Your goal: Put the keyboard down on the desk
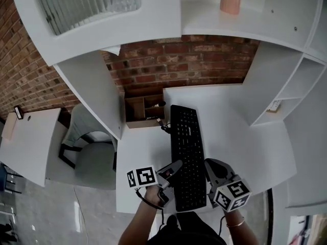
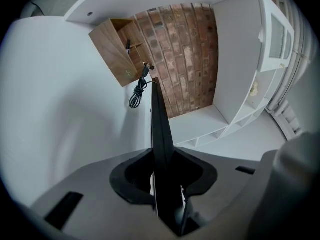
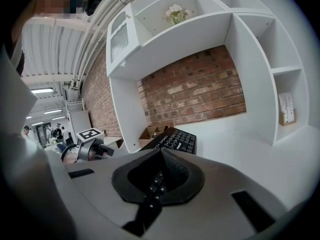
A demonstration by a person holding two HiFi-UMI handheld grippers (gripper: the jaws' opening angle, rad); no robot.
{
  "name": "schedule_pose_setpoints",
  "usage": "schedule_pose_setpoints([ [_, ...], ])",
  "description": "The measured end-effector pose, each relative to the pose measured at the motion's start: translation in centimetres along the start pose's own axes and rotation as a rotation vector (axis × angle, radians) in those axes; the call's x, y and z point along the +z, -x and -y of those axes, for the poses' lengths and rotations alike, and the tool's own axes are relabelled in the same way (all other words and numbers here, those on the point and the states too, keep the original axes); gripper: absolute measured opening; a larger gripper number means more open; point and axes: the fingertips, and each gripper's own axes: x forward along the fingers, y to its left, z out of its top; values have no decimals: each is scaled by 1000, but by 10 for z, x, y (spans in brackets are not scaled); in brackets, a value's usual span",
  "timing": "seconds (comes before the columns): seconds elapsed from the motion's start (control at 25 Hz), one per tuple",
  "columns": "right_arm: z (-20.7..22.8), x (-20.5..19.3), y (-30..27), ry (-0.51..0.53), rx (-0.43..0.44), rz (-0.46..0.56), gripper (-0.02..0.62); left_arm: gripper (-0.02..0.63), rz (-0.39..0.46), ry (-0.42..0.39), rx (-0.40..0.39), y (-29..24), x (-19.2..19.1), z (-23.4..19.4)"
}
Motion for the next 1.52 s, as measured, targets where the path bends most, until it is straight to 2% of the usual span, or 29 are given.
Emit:
schedule_pose_setpoints([
  [0.44,26,-4,-32,-20,12,-40,5,115,7,3,38,-30,30,-32],
  [0.68,33,-7,-45,-27,19,-61,5,114,18,22,29,-39,43,-40],
  [1.0,38,-13,-56,-35,29,-88,5,114,32,64,2,-45,47,-48],
  [1.4,33,-16,-62,-35,46,-98,5,114,58,89,9,-46,55,-52],
  [1.52,34,-16,-61,-36,45,-96,5,132,52,83,18,-47,55,-53],
])
